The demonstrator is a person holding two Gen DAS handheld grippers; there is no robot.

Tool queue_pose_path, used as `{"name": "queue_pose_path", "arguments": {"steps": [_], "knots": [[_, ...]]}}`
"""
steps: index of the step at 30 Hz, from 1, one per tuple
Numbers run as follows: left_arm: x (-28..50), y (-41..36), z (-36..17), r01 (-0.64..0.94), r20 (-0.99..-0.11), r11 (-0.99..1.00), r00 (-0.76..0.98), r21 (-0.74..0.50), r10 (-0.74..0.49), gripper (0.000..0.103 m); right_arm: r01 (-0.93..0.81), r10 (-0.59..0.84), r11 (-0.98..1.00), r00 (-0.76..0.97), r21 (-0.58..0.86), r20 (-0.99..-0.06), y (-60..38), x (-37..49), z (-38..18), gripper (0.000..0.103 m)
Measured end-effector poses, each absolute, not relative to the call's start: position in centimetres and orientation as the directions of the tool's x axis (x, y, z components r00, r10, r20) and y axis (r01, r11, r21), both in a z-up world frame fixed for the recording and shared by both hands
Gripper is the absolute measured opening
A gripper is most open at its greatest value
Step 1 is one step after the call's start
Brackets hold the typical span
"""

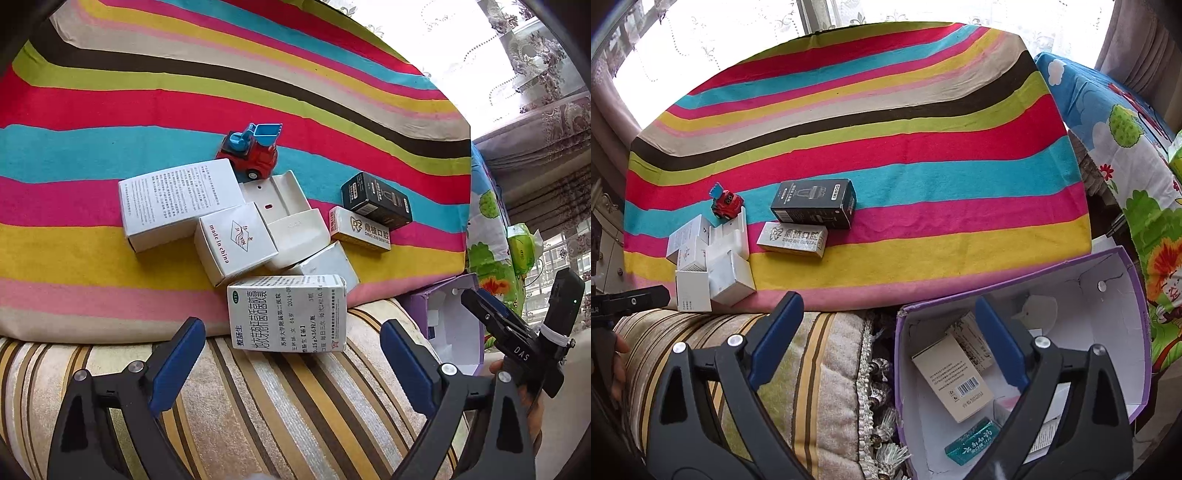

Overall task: Organize rigid objects
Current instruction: 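Move both grippers back to the remaining boxes on the cloth, then grasp the white medicine box with the left gripper while the right grasps the black DORMI box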

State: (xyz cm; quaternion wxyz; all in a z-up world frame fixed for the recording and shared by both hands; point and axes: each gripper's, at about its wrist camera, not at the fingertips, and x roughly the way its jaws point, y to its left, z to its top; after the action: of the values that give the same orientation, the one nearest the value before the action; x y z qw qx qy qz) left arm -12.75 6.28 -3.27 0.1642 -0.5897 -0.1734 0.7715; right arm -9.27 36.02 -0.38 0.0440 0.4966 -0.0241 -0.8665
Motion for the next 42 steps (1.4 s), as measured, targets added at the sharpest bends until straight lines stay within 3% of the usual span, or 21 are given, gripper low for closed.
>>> {"name": "queue_pose_path", "arguments": {"steps": [13,15,17,18,35,38,42], "knots": [[-14.6,6.1,-5.4,-0.055,-0.851,-0.873,-0.202,-0.484,0.485,0.096,0.169,-0.147,-0.983,-0.472,0.074,-0.869,29.4,-16.0,-1.6,0.100],[-14.7,6.1,-5.5,-0.066,-0.849,-0.872,-0.202,-0.485,0.488,0.091,0.173,-0.133,-0.983,-0.469,0.057,-0.873,28.6,-16.8,-2.1,0.100],[-14.8,6.1,-5.7,-0.070,-0.843,-0.865,-0.198,-0.497,0.500,0.076,0.178,-0.132,-0.983,-0.463,0.053,-0.876,28.0,-17.5,-2.5,0.100],[-14.7,6.1,-5.8,-0.071,-0.842,-0.864,-0.195,-0.499,0.503,0.073,0.180,-0.129,-0.982,-0.461,0.050,-0.878,27.7,-17.8,-2.7,0.100],[-13.7,7.0,-4.2,-0.164,-0.830,-0.874,-0.276,-0.457,0.485,0.072,0.136,-0.037,-0.990,-0.453,-0.028,-0.891,25.7,-21.0,-5.3,0.100],[-13.6,7.1,-3.8,-0.176,-0.827,-0.878,-0.296,-0.444,0.478,0.072,0.135,-0.030,-0.990,-0.452,-0.035,-0.892,25.9,-21.0,-5.5,0.089],[-13.5,7.1,-3.3,-0.185,-0.824,-0.882,-0.316,-0.433,0.471,0.072,0.133,-0.022,-0.990,-0.471,-0.046,-0.882,26.0,-20.8,-5.2,0.088]]}}
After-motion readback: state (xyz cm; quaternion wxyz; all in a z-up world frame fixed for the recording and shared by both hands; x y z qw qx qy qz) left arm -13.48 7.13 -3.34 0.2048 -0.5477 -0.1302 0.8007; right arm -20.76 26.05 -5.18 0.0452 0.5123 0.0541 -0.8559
